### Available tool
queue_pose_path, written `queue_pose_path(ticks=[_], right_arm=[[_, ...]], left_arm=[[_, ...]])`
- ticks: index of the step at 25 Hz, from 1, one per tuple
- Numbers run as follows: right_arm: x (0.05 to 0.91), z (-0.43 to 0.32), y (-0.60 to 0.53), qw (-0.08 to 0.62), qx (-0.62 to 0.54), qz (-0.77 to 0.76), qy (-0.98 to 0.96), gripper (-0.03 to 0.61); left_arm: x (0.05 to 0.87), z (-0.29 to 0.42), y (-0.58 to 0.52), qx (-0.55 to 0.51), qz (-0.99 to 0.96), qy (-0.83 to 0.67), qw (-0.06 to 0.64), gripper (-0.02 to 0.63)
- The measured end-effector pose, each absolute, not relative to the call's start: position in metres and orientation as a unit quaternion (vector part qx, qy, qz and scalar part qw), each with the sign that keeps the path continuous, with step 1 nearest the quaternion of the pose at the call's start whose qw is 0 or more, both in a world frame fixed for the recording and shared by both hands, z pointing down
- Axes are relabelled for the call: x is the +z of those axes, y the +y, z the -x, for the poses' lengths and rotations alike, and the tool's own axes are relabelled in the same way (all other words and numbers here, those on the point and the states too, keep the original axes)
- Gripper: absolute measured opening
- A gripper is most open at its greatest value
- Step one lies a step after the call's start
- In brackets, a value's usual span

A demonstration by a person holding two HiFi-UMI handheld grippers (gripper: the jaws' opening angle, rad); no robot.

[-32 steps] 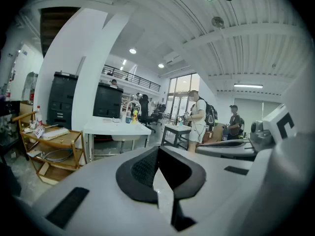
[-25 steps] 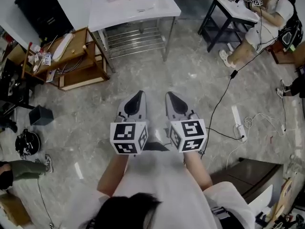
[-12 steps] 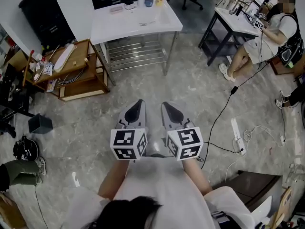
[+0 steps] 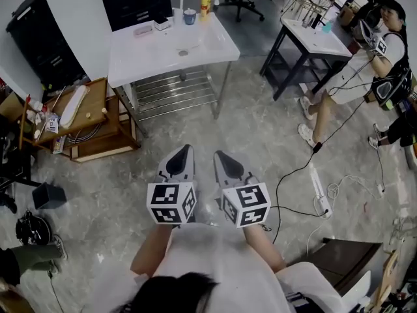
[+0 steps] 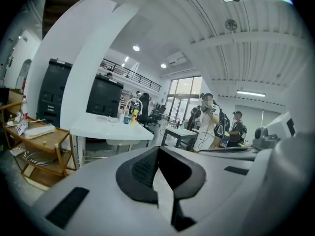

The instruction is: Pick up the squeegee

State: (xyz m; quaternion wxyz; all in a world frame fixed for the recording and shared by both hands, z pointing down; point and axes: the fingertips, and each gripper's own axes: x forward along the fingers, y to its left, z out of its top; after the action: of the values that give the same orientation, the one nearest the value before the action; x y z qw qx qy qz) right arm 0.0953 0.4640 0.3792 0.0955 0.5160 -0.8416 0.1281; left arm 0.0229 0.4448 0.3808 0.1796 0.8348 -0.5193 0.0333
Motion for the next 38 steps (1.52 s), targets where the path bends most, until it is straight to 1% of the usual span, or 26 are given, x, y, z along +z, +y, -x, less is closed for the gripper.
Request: queue_pose_path(ticks=[8,23,38], right_arm=[[0.379,-0.085,0.402,0.087,0.142,-0.533,-0.83,0.026],[0.389,-0.018,0.306,0.097,0.149,-0.527,-0.831,0.026],[0.4,0.01,0.262,0.111,0.161,-0.527,-0.827,0.026]], left_arm=[[0.373,-0.013,0.38,0.038,-0.847,-0.501,0.173,0.025],[0.383,0.045,0.289,0.051,-0.855,-0.484,0.179,0.025],[0.392,0.074,0.243,0.047,-0.852,-0.484,0.193,0.025]])
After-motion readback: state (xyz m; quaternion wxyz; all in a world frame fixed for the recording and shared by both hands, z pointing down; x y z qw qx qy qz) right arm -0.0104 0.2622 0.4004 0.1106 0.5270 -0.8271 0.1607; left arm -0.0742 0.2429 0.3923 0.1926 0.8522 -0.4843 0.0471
